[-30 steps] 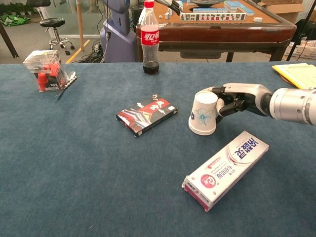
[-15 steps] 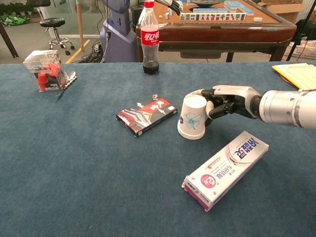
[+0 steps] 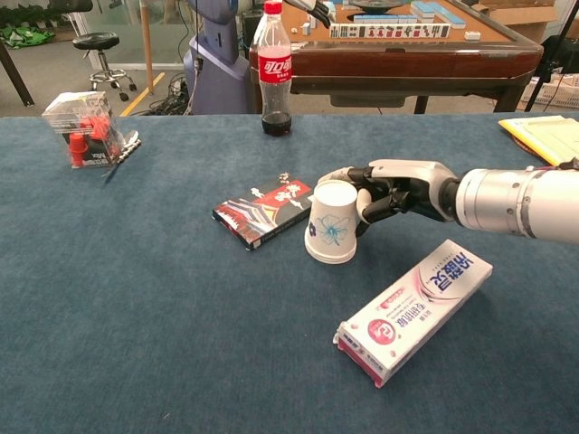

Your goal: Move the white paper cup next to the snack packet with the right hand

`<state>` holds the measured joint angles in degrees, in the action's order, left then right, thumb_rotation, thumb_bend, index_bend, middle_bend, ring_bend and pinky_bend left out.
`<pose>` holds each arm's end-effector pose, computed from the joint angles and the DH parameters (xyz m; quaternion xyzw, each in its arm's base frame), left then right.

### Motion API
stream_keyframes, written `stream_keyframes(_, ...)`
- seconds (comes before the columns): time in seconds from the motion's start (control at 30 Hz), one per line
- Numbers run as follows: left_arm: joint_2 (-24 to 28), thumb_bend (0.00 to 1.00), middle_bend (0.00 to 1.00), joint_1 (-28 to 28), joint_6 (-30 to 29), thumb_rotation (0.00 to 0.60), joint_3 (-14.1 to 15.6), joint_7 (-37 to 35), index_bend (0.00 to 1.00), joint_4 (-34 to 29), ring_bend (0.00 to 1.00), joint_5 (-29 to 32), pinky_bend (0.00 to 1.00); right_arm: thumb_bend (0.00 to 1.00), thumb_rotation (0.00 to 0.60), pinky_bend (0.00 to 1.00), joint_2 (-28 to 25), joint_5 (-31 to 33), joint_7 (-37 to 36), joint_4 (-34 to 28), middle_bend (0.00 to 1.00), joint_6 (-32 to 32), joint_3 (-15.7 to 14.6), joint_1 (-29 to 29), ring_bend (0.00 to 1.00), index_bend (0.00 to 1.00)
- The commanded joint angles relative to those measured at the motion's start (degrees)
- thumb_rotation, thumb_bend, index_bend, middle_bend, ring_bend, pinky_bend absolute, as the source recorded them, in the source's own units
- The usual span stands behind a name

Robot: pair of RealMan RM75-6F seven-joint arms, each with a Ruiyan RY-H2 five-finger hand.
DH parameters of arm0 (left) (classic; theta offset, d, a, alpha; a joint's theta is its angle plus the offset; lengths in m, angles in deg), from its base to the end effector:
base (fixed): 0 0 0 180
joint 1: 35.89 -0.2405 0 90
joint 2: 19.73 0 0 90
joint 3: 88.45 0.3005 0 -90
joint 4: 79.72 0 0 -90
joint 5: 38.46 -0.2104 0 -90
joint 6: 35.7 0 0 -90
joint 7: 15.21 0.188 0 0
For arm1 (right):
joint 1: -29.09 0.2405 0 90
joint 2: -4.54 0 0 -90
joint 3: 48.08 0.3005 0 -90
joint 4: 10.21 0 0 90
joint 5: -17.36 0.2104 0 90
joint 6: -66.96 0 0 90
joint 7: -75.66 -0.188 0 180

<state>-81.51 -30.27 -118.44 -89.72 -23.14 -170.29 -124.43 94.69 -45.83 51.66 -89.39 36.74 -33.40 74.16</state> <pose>-0.3625 0.2278 0.1849 -0.5924 -0.4233 -0.3916 0.5626 -0.1686 -0.4132 -0.0857 0.6085 -0.6806 0.3613 0.1897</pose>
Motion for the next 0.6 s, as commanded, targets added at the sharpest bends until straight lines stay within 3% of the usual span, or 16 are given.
stream_keyframes(0.03, 0.0, 0.02, 0.53, 0.0, 0.0, 0.6, 0.0, -0.1, 0.47, 0.0, 0.45, 0.1, 0.58, 1.0, 0.6, 0.32, 0.2, 0.2, 0.2, -0.2, 0.2, 0.0, -0.1, 0.1, 0.16, 0.1)
stream_keyframes(0.47, 0.0, 0.02, 0.53, 0.0, 0.3, 0.6, -0.1, -0.1, 0.47, 0.2, 0.45, 0.3, 0.58, 0.99, 0.6, 0.33, -0.9, -1.9, 1.3, -1.8, 0.2, -2.1, -0.4, -0.2, 0.18, 0.1)
stream_keyframes(0.53, 0.0, 0.02, 0.53, 0.1, 0.3, 0.6, 0.0, -0.1, 0.47, 0.2, 0.45, 0.3, 0.58, 0.89, 0.6, 0.33, -2.2, -2.8, 1.8, -3.2, 0.19, -3.4, -0.4, -0.7, 0.18, 0.1)
stream_keyframes(0.6, -0.1, 0.02, 0.53, 0.1, 0.4, 0.6, 0.0, 0.1, 0.47, 0.2, 0.45, 0.3, 0.58, 0.71, 0.6, 0.33, -4.1, -3.4, 2.4, -5.0, 0.17, -4.4, -0.5, -1.3, 0.18, 0.1)
